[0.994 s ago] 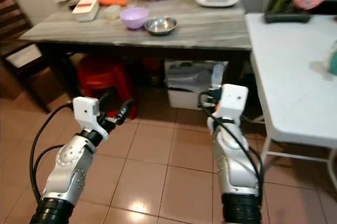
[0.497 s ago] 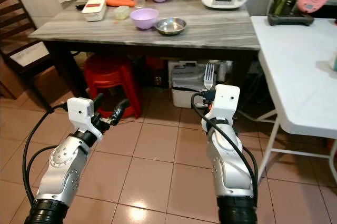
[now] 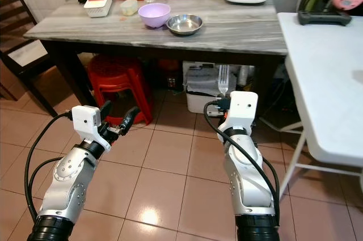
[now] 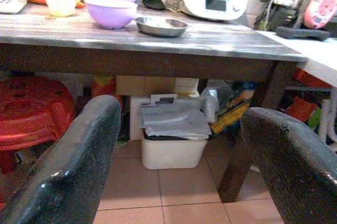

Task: Setting the table

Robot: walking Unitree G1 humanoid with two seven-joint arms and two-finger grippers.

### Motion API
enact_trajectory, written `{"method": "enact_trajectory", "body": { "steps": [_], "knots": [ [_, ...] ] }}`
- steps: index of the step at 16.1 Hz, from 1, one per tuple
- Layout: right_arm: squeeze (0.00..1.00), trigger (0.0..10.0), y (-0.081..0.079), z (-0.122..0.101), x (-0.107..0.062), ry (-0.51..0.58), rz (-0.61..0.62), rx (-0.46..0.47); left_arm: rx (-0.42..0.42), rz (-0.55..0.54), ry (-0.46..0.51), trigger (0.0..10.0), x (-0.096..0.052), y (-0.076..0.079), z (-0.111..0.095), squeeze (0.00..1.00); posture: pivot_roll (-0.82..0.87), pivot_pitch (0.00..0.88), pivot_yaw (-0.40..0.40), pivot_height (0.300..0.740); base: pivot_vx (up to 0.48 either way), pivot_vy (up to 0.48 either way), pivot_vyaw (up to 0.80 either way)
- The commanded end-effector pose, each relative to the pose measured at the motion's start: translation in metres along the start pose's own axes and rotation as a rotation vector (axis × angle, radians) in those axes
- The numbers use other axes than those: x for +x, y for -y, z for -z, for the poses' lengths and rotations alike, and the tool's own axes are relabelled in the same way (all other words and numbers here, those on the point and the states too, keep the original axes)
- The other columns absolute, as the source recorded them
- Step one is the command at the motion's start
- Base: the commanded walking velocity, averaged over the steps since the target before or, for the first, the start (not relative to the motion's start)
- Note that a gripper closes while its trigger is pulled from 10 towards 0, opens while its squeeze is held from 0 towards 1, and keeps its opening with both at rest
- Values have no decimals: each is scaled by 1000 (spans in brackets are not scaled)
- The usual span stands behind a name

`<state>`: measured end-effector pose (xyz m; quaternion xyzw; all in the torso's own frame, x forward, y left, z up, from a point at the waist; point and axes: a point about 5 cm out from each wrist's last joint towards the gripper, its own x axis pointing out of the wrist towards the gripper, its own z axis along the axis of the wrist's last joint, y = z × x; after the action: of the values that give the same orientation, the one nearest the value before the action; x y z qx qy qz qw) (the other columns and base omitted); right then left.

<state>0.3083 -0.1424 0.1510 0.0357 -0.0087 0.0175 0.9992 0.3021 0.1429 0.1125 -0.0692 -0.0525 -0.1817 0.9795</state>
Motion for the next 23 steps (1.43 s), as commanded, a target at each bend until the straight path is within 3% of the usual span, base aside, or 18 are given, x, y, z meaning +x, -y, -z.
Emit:
{"method": "enact_trajectory", "body": {
  "steps": [1, 23],
  "knots": [
    [0, 10000, -3, -5, 0, 27, -12, -2, 7, -1, 23, 10000, 0, -2, -5, 0, -49, 28, 45, 740, 458, 0, 0],
    [0, 10000, -1, -1, -1, 4, 9, 26, -3, 16, 19, 10000, 2, 5, -3, 0, -57, 42, 48, 740, 464, 0, 55]
  ]
}}
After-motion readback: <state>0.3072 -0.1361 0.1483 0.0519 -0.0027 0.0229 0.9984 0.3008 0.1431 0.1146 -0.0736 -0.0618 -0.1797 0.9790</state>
